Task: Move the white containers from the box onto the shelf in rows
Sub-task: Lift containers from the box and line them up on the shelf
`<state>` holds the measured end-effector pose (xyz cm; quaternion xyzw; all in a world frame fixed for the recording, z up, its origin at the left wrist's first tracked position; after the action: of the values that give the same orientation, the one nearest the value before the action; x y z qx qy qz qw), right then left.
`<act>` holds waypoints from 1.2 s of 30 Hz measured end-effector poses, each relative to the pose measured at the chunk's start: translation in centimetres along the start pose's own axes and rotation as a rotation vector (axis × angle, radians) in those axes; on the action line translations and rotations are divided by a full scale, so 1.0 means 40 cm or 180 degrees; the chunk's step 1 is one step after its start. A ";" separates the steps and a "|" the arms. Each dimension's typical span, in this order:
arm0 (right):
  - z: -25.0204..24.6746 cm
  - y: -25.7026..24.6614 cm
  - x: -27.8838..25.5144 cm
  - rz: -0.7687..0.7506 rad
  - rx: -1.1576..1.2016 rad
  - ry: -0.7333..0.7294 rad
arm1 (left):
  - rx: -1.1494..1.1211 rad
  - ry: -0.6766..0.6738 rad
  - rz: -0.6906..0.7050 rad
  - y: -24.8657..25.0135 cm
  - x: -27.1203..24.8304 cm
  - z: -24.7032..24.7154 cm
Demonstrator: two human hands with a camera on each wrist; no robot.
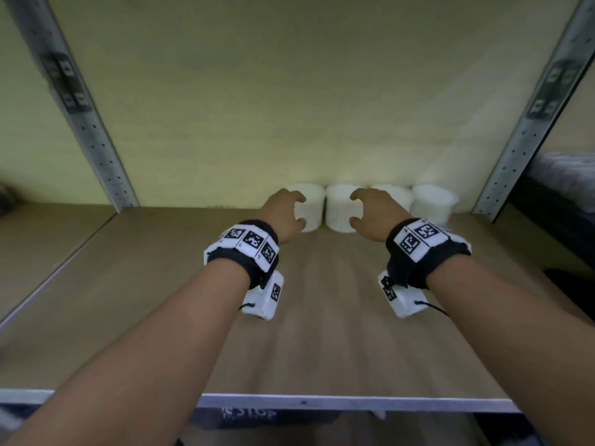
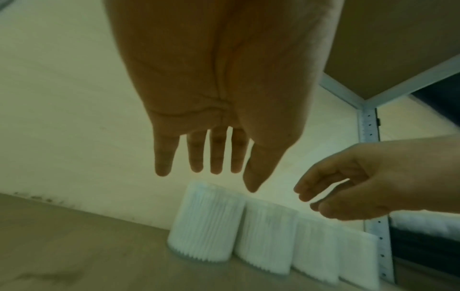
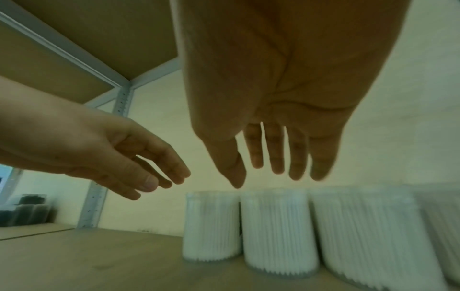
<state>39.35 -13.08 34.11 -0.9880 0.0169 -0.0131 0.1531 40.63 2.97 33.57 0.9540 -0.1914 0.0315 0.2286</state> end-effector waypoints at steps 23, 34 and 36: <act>0.082 0.045 -0.715 0.0128 -0.0077 -0.0270 | -0.0234 -0.0242 0.0207 0.282 -0.682 0.130; 0.371 0.196 -0.820 0.0486 -0.0178 -0.1100 | -0.0107 -0.1222 -0.0002 0.237 -0.770 0.464; 0.439 0.224 -0.833 0.0602 -0.0297 -0.1317 | -0.0084 -0.1383 -0.0047 0.225 -0.780 0.537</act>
<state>6.34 -15.07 13.98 -0.9696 0.0783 0.2050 0.1080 7.76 -3.13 13.58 0.9366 -0.2295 -0.1791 0.1947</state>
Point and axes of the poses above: each hand's wrist, its own x-axis towards the middle knuckle, its own z-axis out of the palm, y = z × x, the point moved 10 cm from there along x, towards the middle knuckle, and after that the axes turned 6 degrees about z, right-handed, at the moved point
